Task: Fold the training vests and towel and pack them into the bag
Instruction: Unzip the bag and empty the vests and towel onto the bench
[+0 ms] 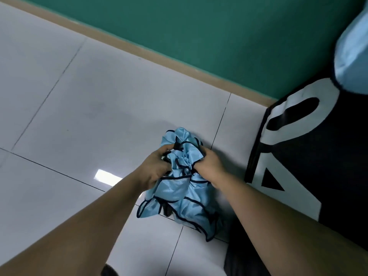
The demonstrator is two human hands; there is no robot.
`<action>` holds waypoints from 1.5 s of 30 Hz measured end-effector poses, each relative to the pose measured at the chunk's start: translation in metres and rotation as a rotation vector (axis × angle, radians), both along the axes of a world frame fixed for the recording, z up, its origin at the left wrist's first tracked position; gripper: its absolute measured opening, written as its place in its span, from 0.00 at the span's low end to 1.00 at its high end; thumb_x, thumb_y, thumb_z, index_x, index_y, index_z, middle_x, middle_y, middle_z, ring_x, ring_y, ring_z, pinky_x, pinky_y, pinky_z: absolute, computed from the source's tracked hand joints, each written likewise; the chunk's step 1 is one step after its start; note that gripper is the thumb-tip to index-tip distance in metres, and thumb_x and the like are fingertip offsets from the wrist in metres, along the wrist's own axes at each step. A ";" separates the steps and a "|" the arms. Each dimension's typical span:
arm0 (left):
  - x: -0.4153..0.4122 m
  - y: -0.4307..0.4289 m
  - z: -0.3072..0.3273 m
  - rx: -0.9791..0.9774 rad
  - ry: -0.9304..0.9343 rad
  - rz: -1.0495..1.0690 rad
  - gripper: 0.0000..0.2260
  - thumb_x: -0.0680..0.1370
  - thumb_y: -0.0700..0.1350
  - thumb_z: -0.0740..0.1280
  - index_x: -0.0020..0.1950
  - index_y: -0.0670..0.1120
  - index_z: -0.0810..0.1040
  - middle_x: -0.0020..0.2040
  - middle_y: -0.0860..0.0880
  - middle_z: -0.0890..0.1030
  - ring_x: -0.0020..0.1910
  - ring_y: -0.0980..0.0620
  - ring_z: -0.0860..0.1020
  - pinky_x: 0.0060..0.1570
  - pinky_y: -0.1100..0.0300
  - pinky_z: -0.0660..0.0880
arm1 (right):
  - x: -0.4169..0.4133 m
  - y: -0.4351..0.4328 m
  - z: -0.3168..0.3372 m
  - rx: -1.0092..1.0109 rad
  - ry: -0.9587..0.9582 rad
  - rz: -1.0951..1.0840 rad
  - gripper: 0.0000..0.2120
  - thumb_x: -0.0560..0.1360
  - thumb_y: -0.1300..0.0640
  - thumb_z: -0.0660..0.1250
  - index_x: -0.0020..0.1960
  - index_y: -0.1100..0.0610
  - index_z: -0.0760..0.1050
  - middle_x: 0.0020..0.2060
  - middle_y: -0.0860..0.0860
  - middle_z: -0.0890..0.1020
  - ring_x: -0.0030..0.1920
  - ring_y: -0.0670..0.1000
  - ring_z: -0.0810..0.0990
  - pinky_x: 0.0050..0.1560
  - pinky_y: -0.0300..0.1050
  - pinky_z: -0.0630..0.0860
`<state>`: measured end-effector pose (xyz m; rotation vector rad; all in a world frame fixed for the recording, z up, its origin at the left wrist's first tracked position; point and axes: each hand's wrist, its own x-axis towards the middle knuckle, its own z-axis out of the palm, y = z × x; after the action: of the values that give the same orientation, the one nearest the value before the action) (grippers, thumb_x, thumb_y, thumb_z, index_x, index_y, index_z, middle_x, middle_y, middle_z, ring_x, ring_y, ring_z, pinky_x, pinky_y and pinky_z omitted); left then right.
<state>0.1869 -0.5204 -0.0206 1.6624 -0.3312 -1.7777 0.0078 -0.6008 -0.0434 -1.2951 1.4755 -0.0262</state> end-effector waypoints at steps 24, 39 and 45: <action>-0.202 -0.109 0.635 -0.424 0.028 -0.224 0.30 0.78 0.29 0.73 0.71 0.58 0.80 0.63 0.45 0.86 0.61 0.43 0.85 0.61 0.40 0.82 | -0.224 -0.060 0.666 -0.482 -0.160 -0.250 0.17 0.74 0.56 0.75 0.61 0.45 0.81 0.50 0.39 0.87 0.50 0.43 0.85 0.55 0.45 0.84; -0.448 -0.067 0.611 -0.177 -0.055 -0.178 0.26 0.77 0.34 0.77 0.70 0.55 0.80 0.60 0.47 0.87 0.59 0.45 0.86 0.62 0.43 0.82 | -0.460 -0.023 0.634 -0.314 -0.007 -0.151 0.14 0.71 0.53 0.73 0.56 0.47 0.77 0.55 0.52 0.79 0.55 0.54 0.81 0.59 0.49 0.81; -0.444 -0.060 0.567 -0.095 -0.269 -0.242 0.33 0.78 0.29 0.70 0.76 0.59 0.72 0.67 0.54 0.80 0.61 0.51 0.82 0.50 0.53 0.83 | -0.483 -0.019 0.594 -0.165 -0.026 -0.039 0.24 0.78 0.49 0.73 0.73 0.47 0.75 0.66 0.48 0.78 0.62 0.50 0.80 0.58 0.42 0.76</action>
<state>-0.2571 -0.5806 0.5469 1.8581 -0.7538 -1.6757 -0.4752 -0.6195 0.5501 -1.3927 1.5009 -0.1937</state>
